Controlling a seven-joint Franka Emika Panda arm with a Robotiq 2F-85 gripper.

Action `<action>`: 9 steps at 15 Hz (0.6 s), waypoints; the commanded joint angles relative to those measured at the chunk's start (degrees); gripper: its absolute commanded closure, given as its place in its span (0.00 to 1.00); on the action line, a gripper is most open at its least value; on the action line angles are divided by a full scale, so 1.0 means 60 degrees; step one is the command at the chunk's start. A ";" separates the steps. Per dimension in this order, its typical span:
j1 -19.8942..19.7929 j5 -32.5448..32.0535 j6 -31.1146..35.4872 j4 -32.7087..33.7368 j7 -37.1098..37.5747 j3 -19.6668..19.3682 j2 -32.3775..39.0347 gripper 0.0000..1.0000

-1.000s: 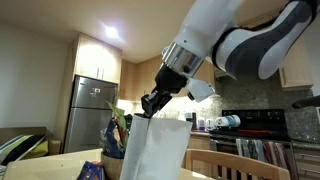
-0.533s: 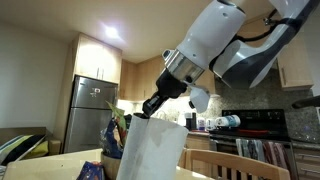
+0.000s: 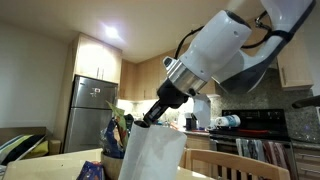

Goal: Remove the paper towel roll from the holder, move the holder to the right side of the table

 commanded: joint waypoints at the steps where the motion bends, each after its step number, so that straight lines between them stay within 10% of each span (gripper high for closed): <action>1: 0.0042 0.0079 -0.0213 0.0075 -0.0345 -0.0093 0.0455 1.00; 9: 0.0012 -0.0225 -0.0067 0.0256 -0.0549 -0.0134 0.0686 1.00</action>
